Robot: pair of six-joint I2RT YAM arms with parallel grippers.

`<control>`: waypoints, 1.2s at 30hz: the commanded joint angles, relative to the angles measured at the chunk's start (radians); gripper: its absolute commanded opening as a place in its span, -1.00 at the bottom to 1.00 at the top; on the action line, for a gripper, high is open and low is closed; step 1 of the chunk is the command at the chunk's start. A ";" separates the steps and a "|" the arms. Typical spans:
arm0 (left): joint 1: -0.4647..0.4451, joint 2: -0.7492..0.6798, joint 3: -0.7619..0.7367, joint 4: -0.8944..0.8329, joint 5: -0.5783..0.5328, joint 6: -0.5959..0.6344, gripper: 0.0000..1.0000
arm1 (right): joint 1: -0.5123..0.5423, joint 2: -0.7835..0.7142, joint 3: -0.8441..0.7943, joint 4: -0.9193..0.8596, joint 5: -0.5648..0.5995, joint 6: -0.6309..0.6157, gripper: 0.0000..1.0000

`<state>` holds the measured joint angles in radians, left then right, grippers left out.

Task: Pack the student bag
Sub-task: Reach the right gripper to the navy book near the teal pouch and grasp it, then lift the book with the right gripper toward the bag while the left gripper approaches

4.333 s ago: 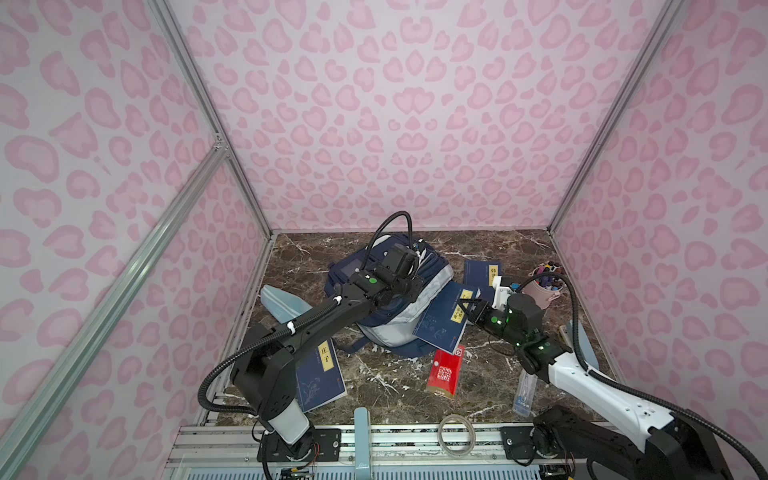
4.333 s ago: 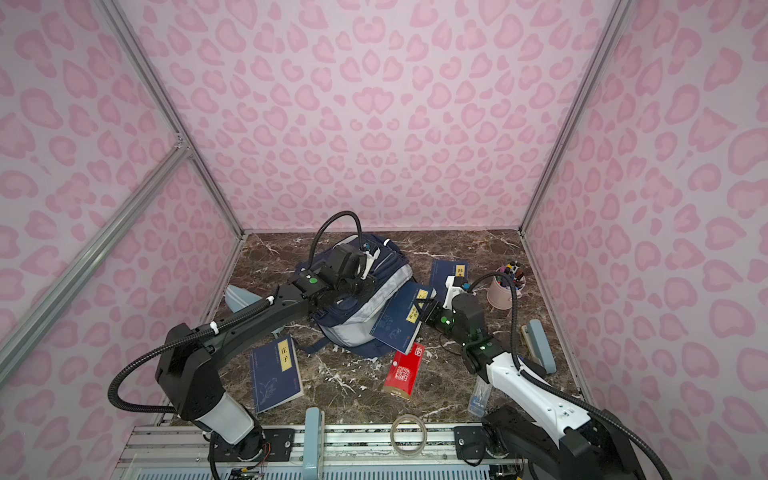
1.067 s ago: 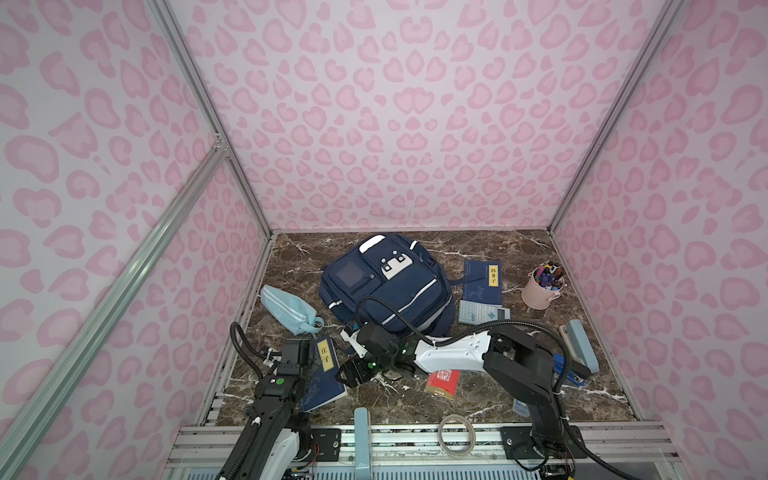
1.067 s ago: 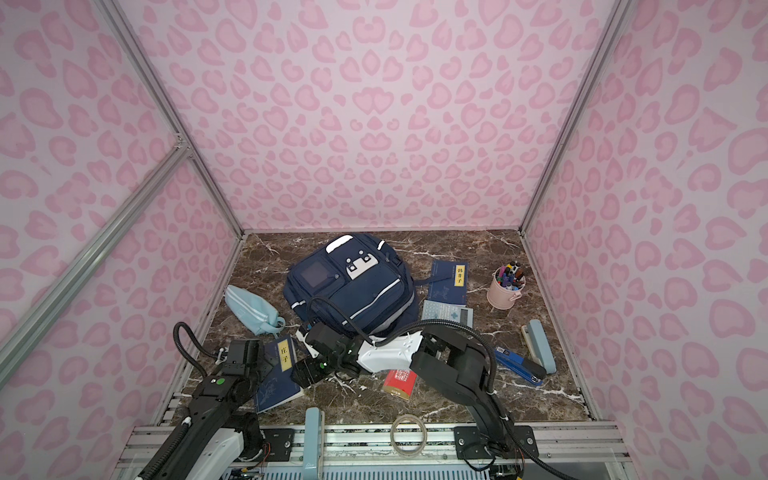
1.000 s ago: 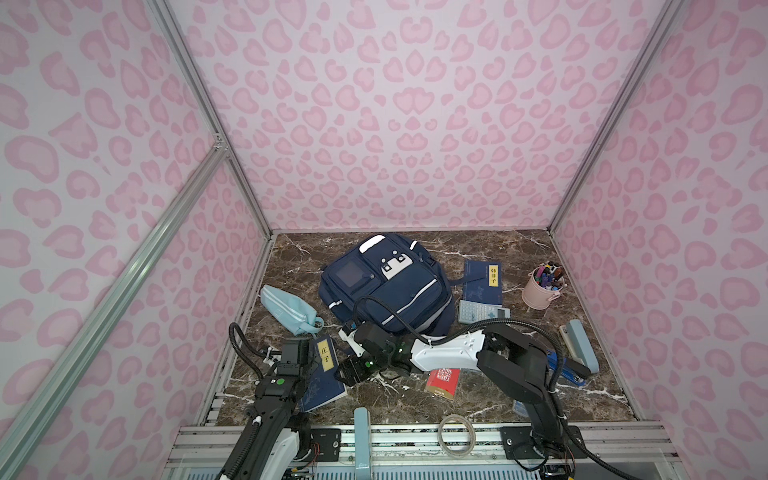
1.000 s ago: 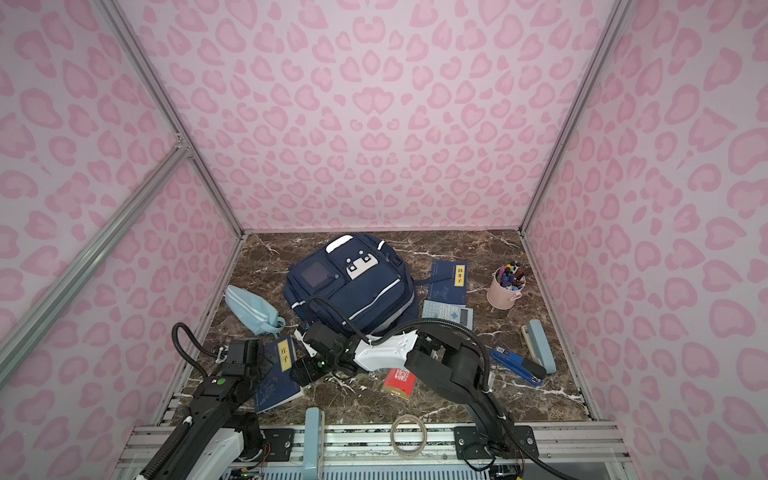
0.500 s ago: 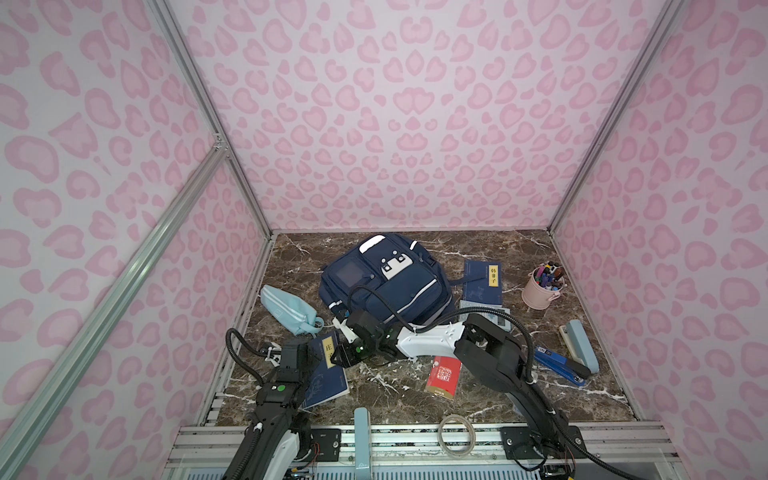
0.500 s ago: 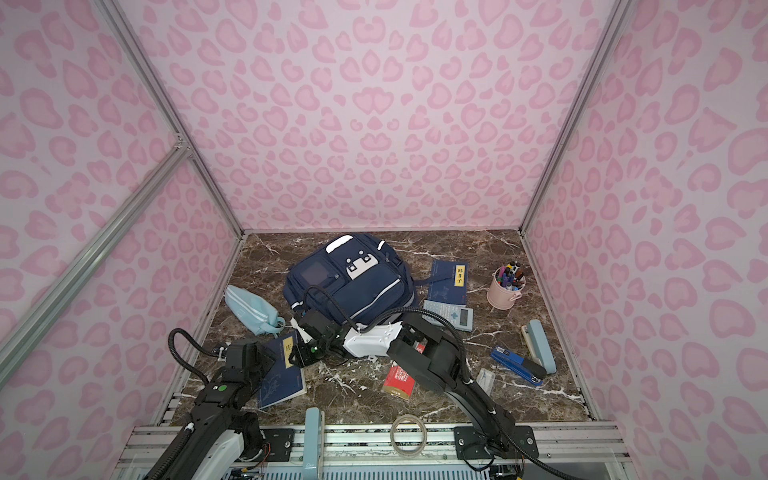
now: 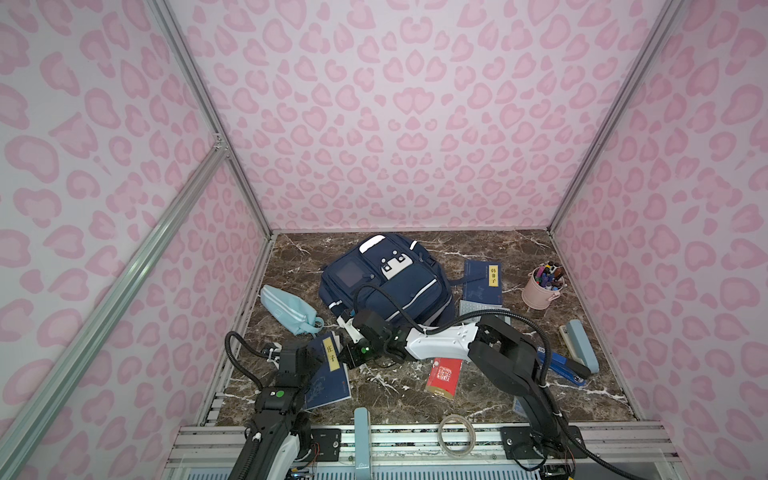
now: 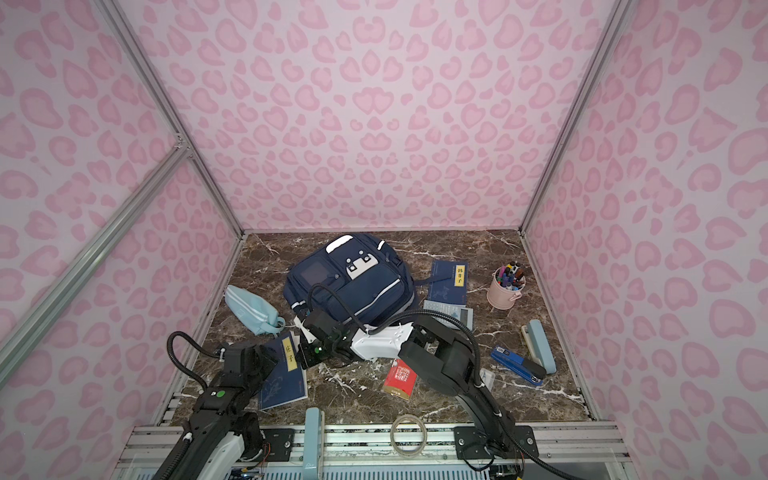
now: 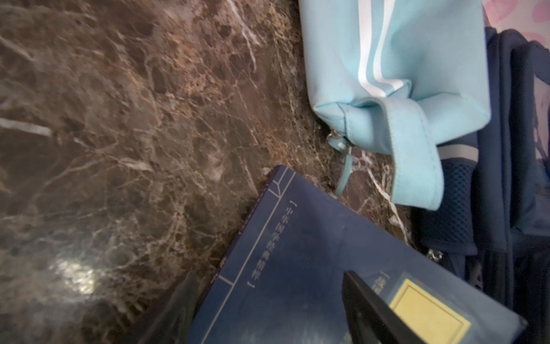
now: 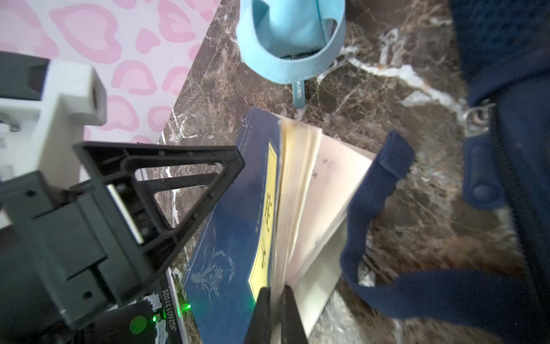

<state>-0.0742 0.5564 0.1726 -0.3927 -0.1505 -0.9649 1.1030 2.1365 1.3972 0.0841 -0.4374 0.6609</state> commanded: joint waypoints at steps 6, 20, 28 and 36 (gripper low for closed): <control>0.001 -0.021 -0.038 -0.022 0.135 0.007 0.51 | -0.024 0.012 -0.055 0.089 -0.026 0.014 -1.00; 0.000 -0.039 -0.042 -0.032 0.146 0.023 0.52 | -0.047 0.054 -0.014 0.095 -0.104 0.006 -0.43; 0.000 -0.040 -0.043 -0.024 0.159 0.016 0.51 | -0.047 0.080 0.000 0.126 -0.117 0.037 -0.70; -0.001 -0.118 -0.032 0.000 0.229 0.055 0.59 | -0.054 -0.100 -0.099 0.121 -0.077 0.026 -1.00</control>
<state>-0.0742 0.4717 0.1413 -0.3748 -0.0090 -0.9382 1.0519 2.1090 1.3281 0.1635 -0.5217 0.6991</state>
